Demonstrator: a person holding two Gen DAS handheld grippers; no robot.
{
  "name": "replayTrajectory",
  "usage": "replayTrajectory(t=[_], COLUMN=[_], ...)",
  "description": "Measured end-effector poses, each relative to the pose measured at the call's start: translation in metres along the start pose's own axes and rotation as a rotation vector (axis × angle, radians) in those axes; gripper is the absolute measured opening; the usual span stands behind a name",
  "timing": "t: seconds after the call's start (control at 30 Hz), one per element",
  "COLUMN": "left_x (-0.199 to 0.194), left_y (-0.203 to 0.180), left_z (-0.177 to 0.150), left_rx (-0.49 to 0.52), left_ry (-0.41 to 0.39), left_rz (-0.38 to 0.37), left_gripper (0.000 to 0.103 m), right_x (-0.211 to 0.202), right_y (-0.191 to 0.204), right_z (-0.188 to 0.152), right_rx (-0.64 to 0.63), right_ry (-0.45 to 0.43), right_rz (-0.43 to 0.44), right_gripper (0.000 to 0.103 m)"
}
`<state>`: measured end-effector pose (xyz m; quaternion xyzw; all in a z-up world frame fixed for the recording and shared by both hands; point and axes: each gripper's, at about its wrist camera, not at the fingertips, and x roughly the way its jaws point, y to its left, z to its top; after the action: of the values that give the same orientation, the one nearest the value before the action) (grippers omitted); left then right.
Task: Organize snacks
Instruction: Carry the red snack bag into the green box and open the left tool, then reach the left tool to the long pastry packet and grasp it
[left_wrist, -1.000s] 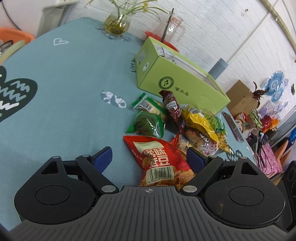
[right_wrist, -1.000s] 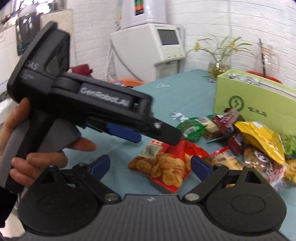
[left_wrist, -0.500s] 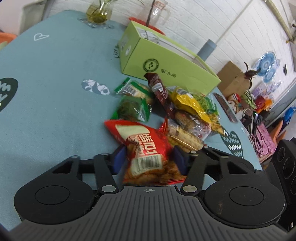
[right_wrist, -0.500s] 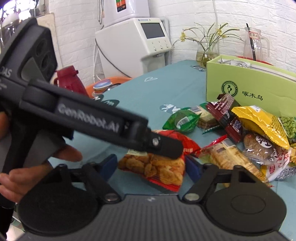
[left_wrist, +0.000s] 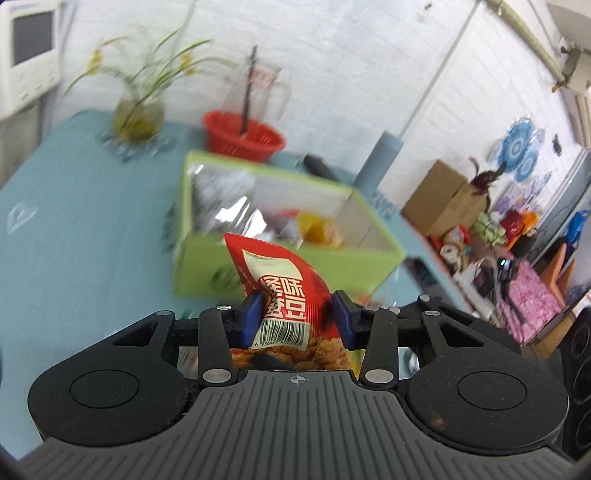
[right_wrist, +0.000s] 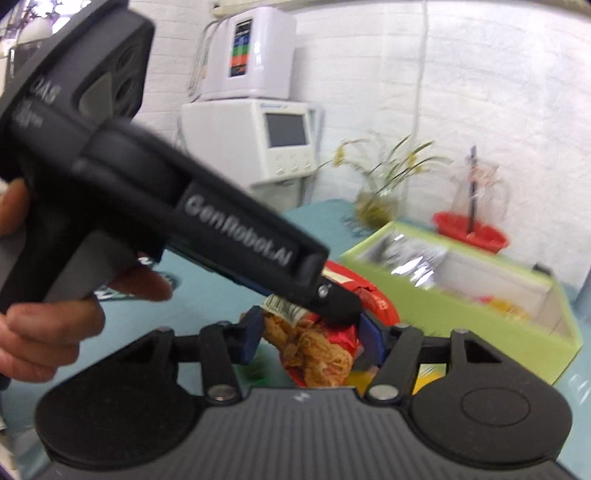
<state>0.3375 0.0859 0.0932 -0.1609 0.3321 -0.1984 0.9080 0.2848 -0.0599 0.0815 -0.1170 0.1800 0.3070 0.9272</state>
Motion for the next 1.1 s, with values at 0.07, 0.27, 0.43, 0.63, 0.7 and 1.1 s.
replayTrajectory(t=[0.07,0.27,0.43,0.63,0.7,1.1], left_x=[0.024,0.107,0.117,0.055,0.039,-0.017], left_y=[-0.006,-0.014,-0.007,-0.014,-0.018,-0.012], left_z=[0.029,0.086,0.087,0.053,0.036,-0.088], left_rx=[-0.011,0.006,0.042,0.102,0.103,-0.051], left_ry=[-0.001,0.028,-0.009,-0.108,-0.114,-0.094], left_rz=[-0.035,-0.053,0.046,0.07,0.059,0.159], left_gripper=[0.02,0.024,0.056,0.075,0.077,0.081], right_x=[0.01,0.055,0.073,0.014,0.0,-0.03], right_y=[-0.028,-0.109,-0.143,-0.122,-0.111,-0.074], right_z=[0.014,0.034,0.022,-0.007,-0.018,-0.075], right_rx=[0.018,0.1,0.194,0.154,0.153,0.24], right_ry=[-0.014,0.019,0.049,-0.007,0.009,0.012], right_rz=[-0.035,-0.086,-0.085,-0.094,-0.071,-0.034], right_gripper=[0.066,0.065,0.073,0.093,0.093,0.093])
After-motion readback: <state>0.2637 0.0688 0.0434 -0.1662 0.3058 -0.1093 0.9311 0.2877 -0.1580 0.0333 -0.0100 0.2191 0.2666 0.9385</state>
